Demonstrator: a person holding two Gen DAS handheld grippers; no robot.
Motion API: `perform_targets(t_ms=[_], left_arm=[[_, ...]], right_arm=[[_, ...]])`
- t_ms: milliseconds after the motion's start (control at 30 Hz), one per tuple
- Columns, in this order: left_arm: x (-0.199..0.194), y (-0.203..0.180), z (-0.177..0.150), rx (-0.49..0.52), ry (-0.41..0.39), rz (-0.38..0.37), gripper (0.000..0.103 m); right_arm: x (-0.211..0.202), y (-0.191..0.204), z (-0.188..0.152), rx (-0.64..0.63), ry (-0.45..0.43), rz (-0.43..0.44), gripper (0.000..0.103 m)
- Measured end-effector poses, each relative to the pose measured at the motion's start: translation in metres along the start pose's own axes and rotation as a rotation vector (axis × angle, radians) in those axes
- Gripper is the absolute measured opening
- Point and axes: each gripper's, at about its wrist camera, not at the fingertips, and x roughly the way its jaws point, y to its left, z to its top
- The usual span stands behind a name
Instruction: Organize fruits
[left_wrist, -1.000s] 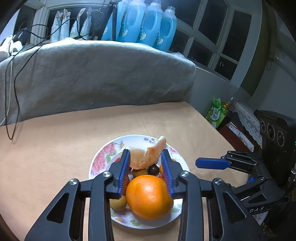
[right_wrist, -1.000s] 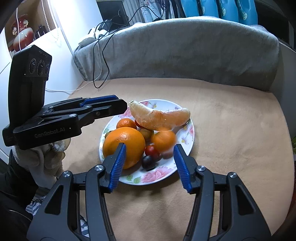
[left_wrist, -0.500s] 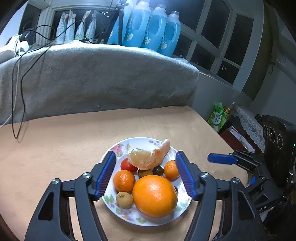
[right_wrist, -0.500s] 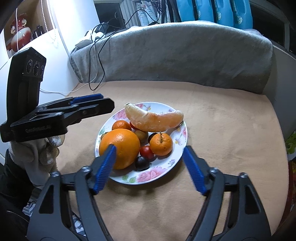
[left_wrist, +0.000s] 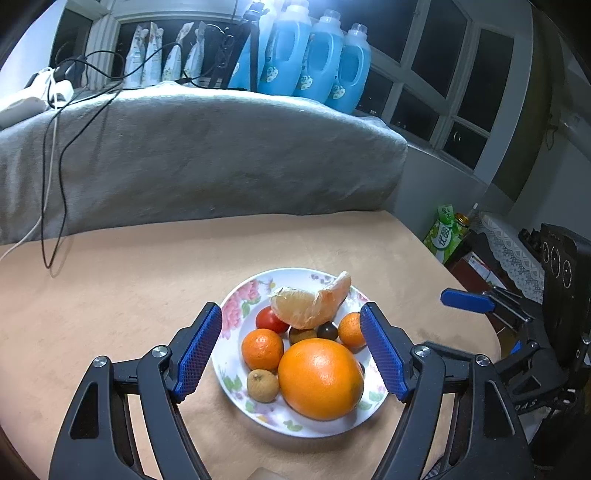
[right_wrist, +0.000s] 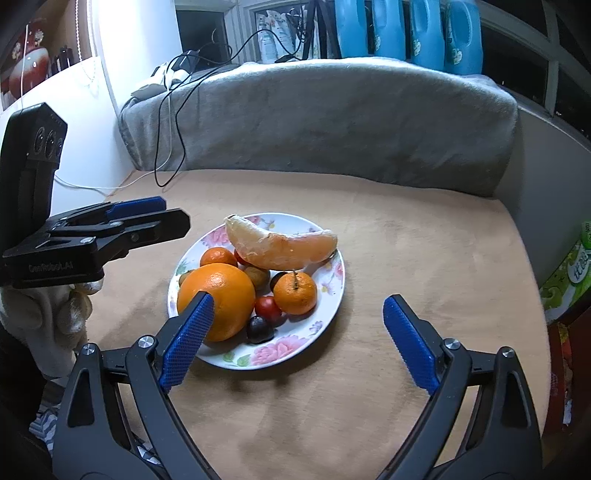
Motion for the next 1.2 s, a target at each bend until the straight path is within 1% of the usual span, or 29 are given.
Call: perform_targets(t_ms=[233, 300, 433, 567, 667, 933, 1000, 1200], left_arm=[[-0.012, -0.002, -0.004, 0.017, -0.014, 0.022, 0.077], [-0.016, -0.002, -0.005, 0.016, -0.019, 0.024, 0.077], [-0.02, -0.003, -0.009, 0.017, -0.018, 0.032, 0.077], [-0.026, -0.006, -0.014, 0.029, -0.017, 0.043, 0.077], [-0.033, -0.009, -0.018, 0.035, -0.024, 0.057, 0.077], [-0.05, -0.021, -0.034, 0.063, -0.047, 0.116, 0.077], [-0.057, -0.024, -0.037, 0.062, -0.066, 0.134, 0.084], [-0.072, -0.028, -0.041, 0.057, -0.105, 0.175, 0.084]], right_arm=[[-0.009, 0.001, 0.002, -0.006, -0.026, -0.071, 0.096], [-0.012, 0.001, 0.002, -0.008, -0.037, -0.087, 0.102], [-0.018, 0.004, 0.002, -0.014, -0.066, -0.112, 0.103], [-0.022, 0.006, 0.002, -0.009, -0.078, -0.124, 0.103], [-0.024, 0.005, 0.0, 0.008, -0.085, -0.116, 0.103], [-0.033, 0.005, -0.004, 0.033, -0.116, -0.126, 0.103], [-0.037, 0.006, -0.005, 0.034, -0.129, -0.133, 0.103], [-0.049, 0.009, -0.007, 0.035, -0.16, -0.148, 0.103]])
